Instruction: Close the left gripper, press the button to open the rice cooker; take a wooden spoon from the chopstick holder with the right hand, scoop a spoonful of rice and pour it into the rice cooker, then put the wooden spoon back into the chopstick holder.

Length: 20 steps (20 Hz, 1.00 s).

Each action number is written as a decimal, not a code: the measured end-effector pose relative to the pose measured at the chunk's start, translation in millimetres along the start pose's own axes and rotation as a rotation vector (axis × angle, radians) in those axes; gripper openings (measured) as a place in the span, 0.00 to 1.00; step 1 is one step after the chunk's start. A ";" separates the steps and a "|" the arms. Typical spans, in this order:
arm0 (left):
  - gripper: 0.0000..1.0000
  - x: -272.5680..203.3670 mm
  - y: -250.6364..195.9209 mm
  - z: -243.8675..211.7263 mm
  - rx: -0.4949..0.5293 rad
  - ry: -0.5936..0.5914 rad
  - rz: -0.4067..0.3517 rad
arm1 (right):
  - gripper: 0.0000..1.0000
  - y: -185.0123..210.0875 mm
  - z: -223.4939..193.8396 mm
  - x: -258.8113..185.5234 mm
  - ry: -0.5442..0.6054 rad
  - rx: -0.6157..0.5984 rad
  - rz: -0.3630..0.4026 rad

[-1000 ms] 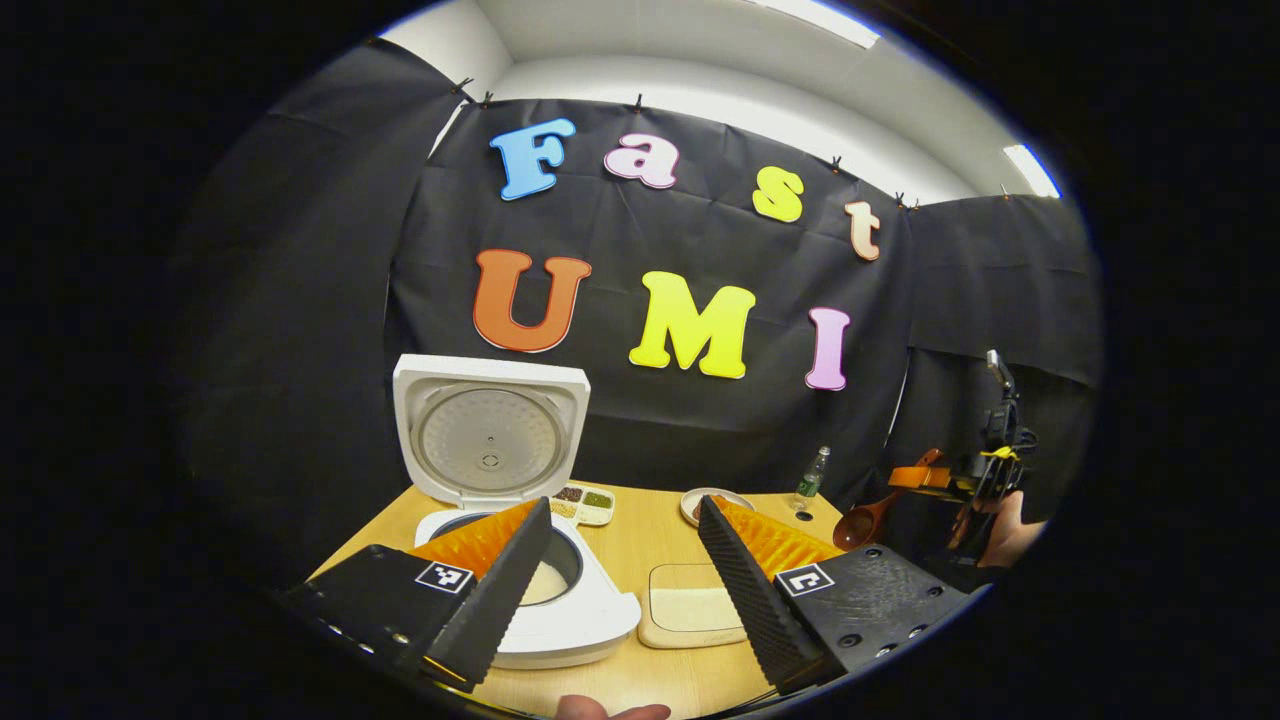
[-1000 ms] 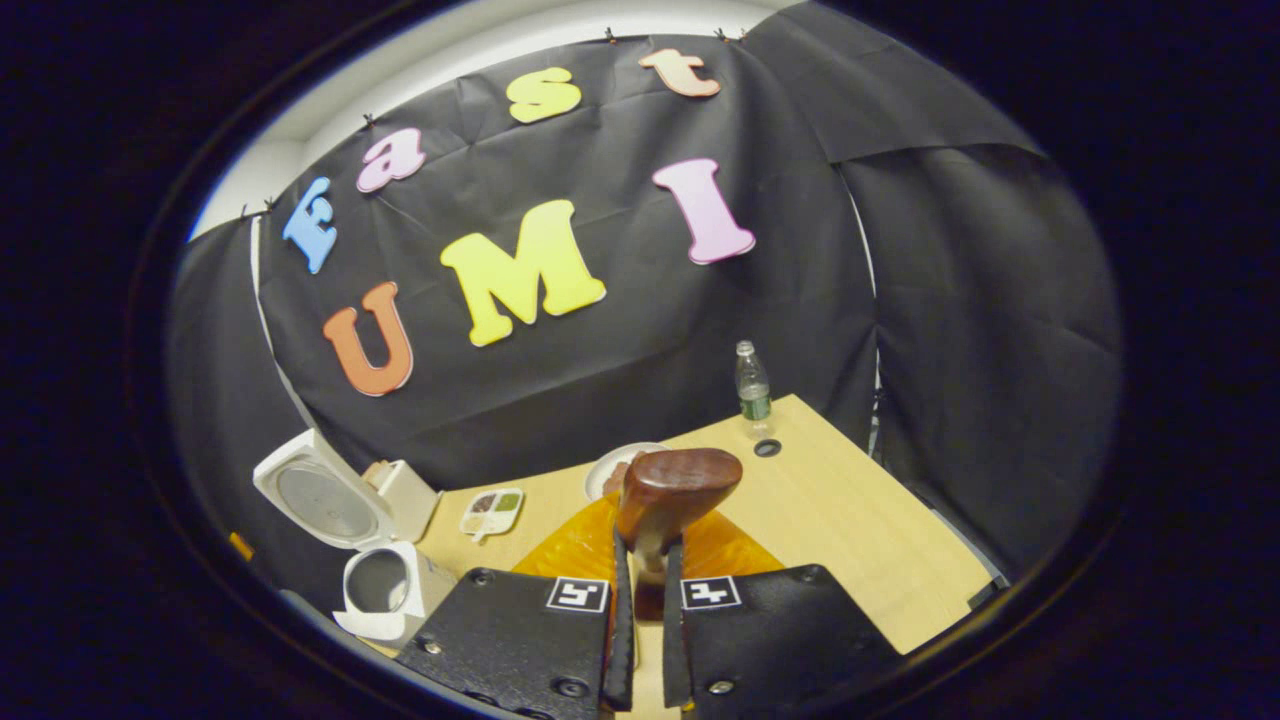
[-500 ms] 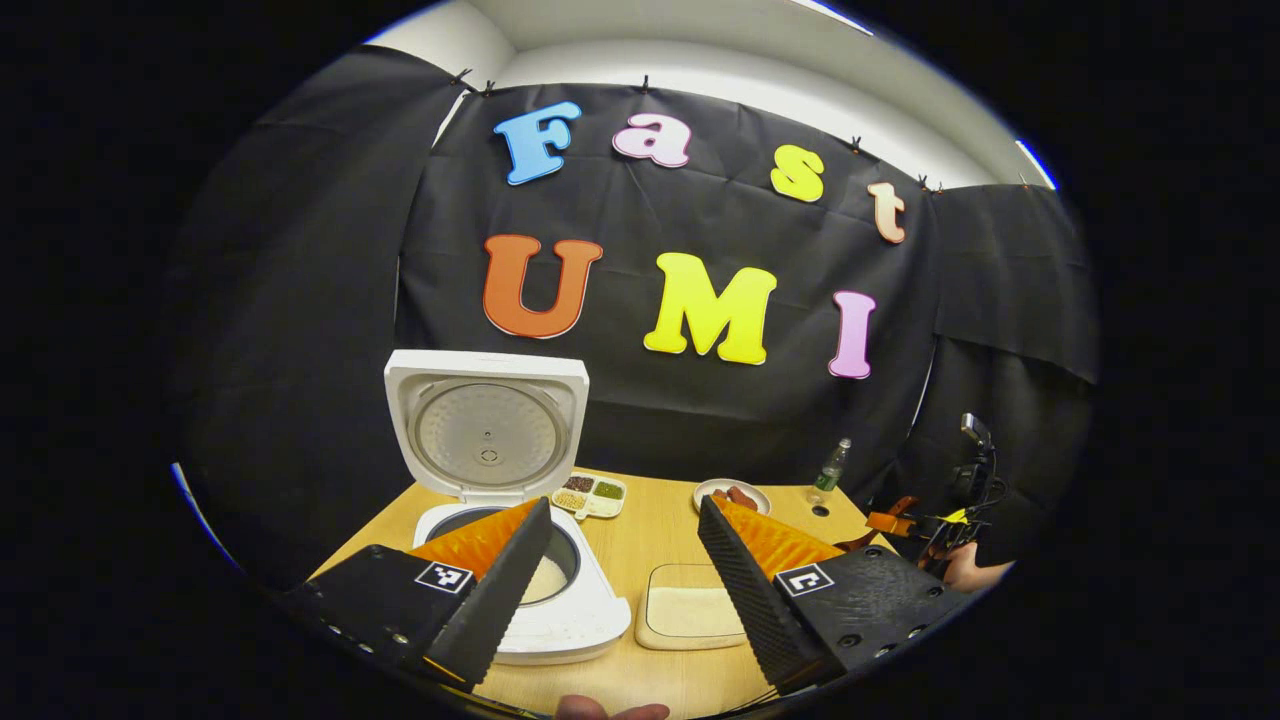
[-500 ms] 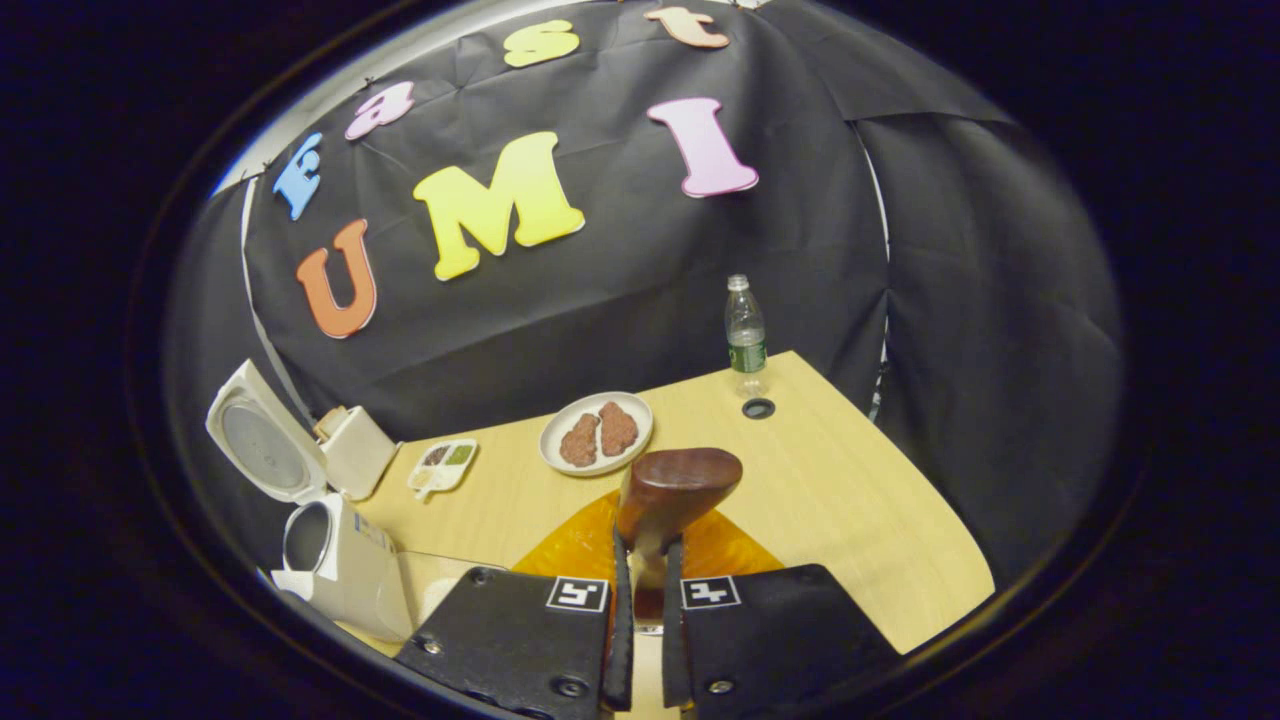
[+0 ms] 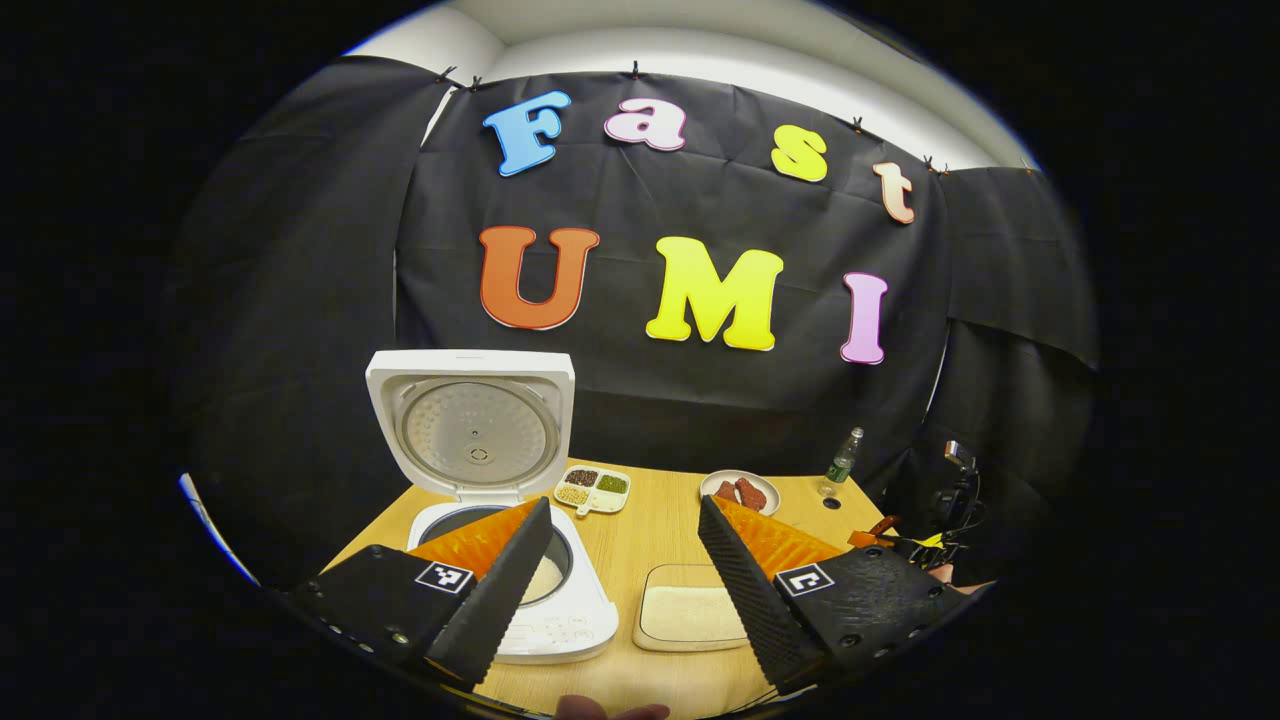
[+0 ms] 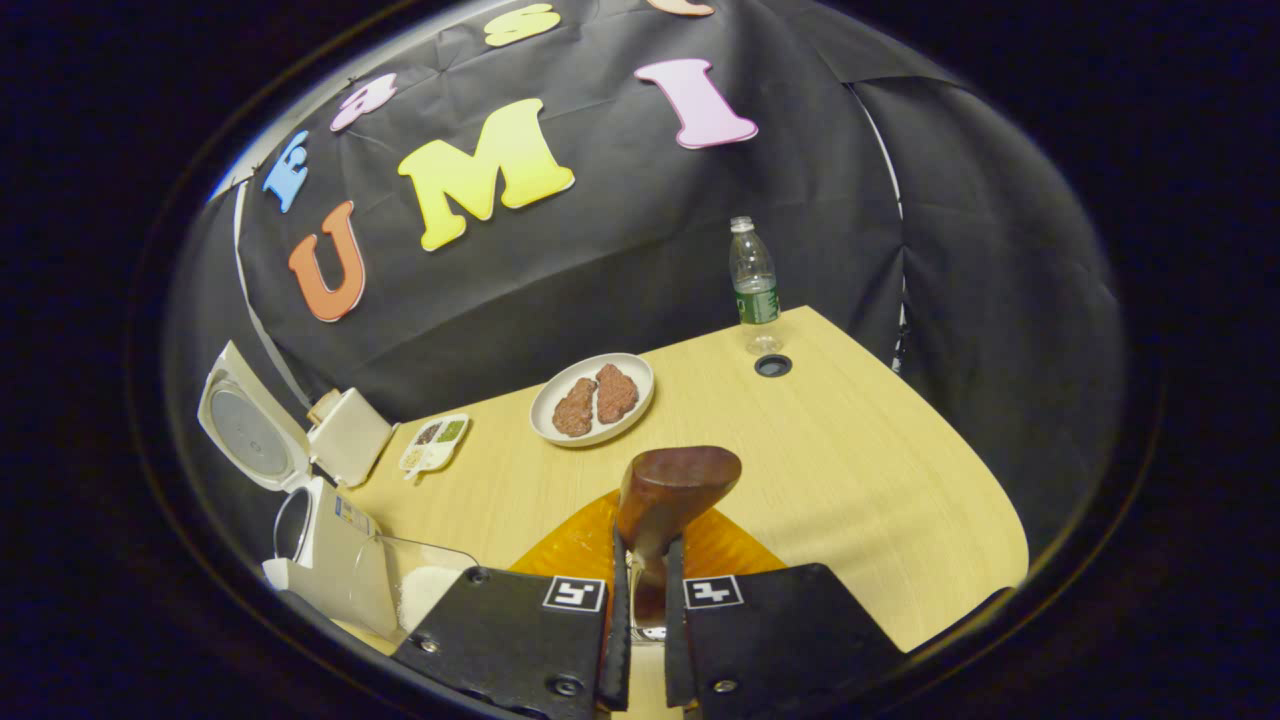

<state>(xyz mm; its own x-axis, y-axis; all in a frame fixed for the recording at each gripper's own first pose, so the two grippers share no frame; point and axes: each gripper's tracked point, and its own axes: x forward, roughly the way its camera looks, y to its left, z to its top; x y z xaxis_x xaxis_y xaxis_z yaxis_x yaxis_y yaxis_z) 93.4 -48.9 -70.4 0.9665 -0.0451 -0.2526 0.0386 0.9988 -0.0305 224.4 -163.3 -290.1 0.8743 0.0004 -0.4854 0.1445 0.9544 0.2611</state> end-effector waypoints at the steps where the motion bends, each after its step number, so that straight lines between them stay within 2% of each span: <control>1: 0.94 -0.4 0.3 -0.8 0.000 0.004 0.000 | 0.14 1.2 -1.9 0.9 0.002 0.004 0.003; 7: 0.95 -1.8 0.6 2.3 -0.003 -0.002 -0.010 | 0.24 10.4 2.0 -5.6 -0.014 0.012 0.027; 9: 0.94 -2.7 1.0 4.6 -0.005 -0.009 -0.018 | 0.42 13.4 15.0 -15.8 -0.045 -0.016 0.018; 10: 0.94 -3.7 1.5 5.9 -0.008 -0.014 -0.022 | 0.55 14.5 23.1 -21.0 -0.061 -0.024 0.014; 13: 0.95 -4.3 3.8 13.9 -0.021 -0.041 -0.035 | 0.76 18.1 56.0 -47.2 -0.133 -0.065 -0.006; 16: 0.94 -4.2 8.4 24.2 -0.035 -0.077 -0.044 | 0.80 28.4 95.5 -79.4 -0.219 -0.099 -0.009; 20: 0.94 -2.0 27.2 43.8 -0.050 -0.126 -0.022 | 0.95 53.2 133.9 -132.6 -0.324 -0.176 -0.013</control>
<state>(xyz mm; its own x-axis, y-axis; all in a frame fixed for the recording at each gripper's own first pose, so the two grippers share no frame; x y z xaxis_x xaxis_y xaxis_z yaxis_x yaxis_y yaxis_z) 103.7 -20.8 -28.3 0.9899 -0.0611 -0.1281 0.0507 0.9952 -0.0834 178.2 -152.5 -100.1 0.9784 -0.0801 -0.1907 0.0997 0.9904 0.0955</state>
